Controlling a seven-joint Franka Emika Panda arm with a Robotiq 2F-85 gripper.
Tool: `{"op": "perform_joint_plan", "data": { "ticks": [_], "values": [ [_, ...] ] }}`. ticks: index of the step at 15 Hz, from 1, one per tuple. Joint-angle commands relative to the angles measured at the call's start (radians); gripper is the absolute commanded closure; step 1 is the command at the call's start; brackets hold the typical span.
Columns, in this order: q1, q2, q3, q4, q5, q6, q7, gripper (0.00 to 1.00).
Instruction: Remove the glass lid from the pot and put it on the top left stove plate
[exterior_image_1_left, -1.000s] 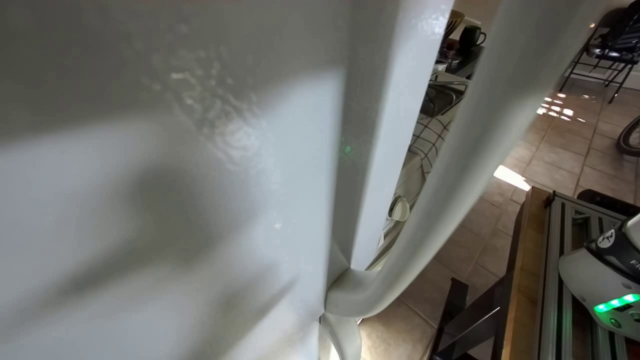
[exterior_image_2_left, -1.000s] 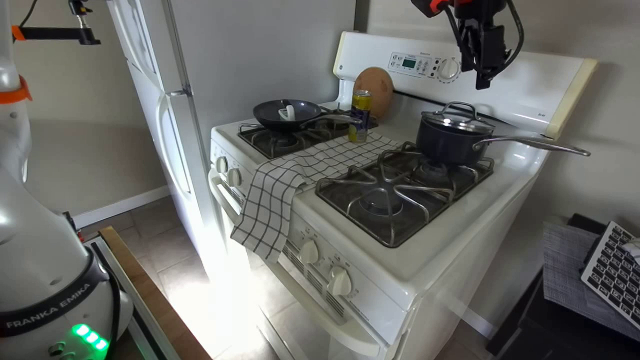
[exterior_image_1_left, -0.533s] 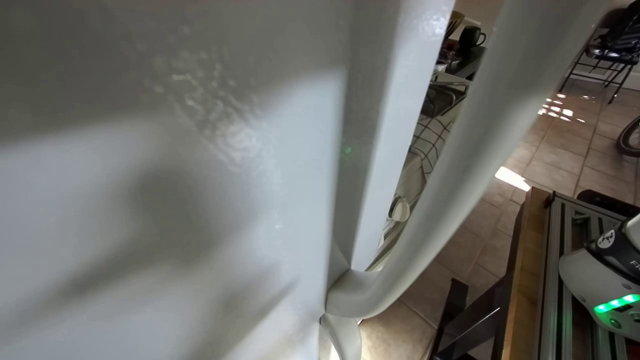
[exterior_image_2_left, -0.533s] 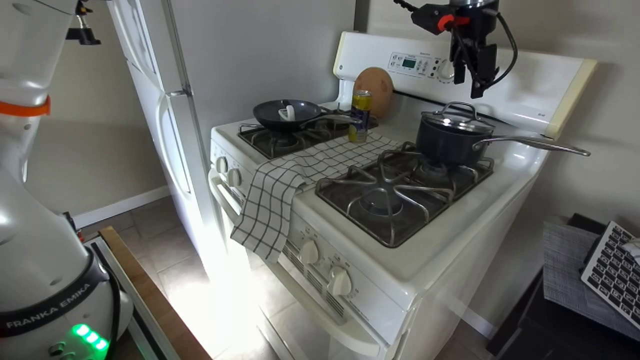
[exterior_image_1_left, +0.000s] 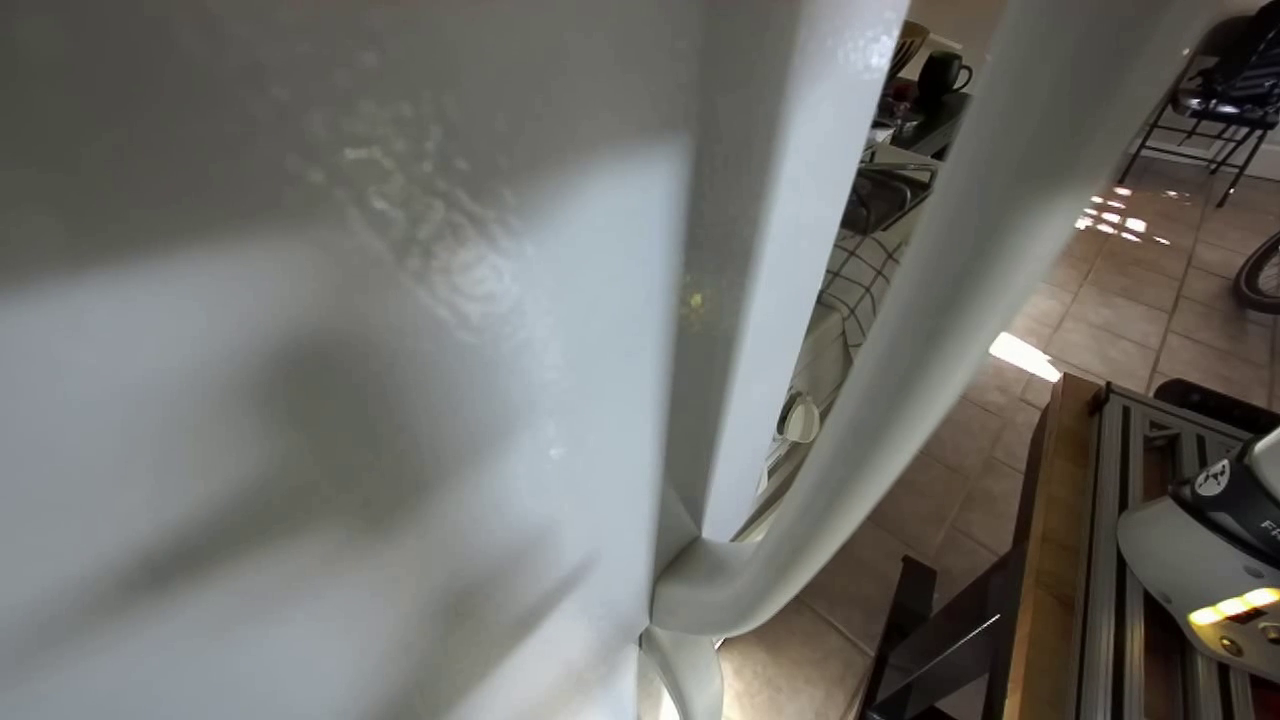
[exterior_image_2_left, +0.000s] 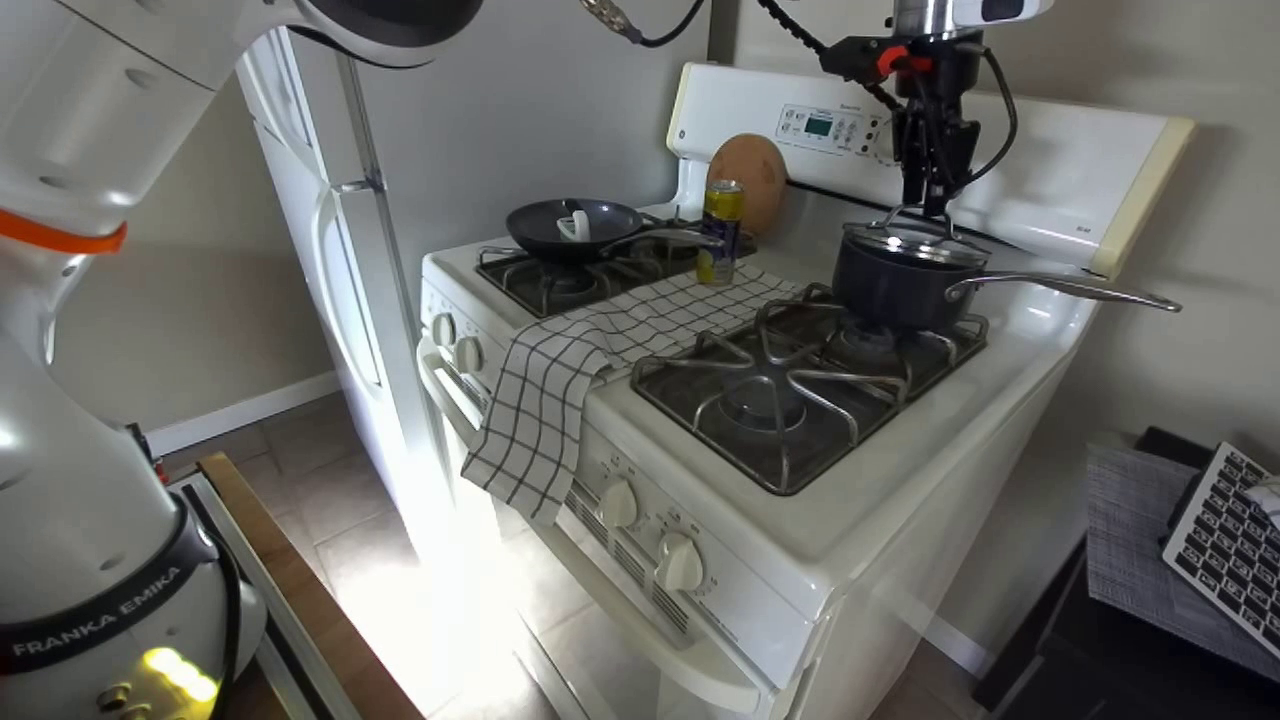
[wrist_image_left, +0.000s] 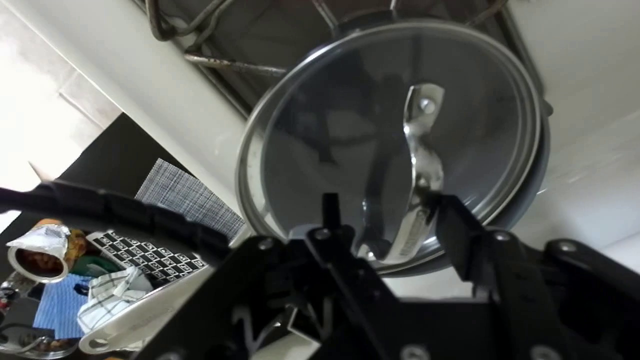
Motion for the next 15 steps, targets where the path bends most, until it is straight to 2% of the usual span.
{"op": "perform_joint_plan", "data": {
  "ticks": [1, 2, 4, 7, 8, 10, 13, 15],
  "values": [
    [-0.016, 0.095, 0.015, 0.153, -0.018, -0.081, 0.000, 0.63],
    [-0.018, 0.107, 0.016, 0.173, -0.019, -0.093, 0.000, 0.63],
    [-0.011, 0.122, 0.001, 0.192, -0.010, -0.102, 0.000, 0.57],
    [-0.033, 0.157, 0.023, 0.257, -0.015, -0.157, 0.003, 0.59],
    [-0.037, 0.164, 0.024, 0.270, -0.014, -0.174, 0.003, 0.64],
    [-0.033, 0.167, 0.009, 0.272, 0.002, -0.191, 0.000, 0.85],
    [-0.039, 0.176, 0.009, 0.292, 0.002, -0.222, 0.001, 1.00],
    [-0.042, 0.178, 0.007, 0.303, 0.003, -0.225, 0.011, 0.95]
  ]
}}
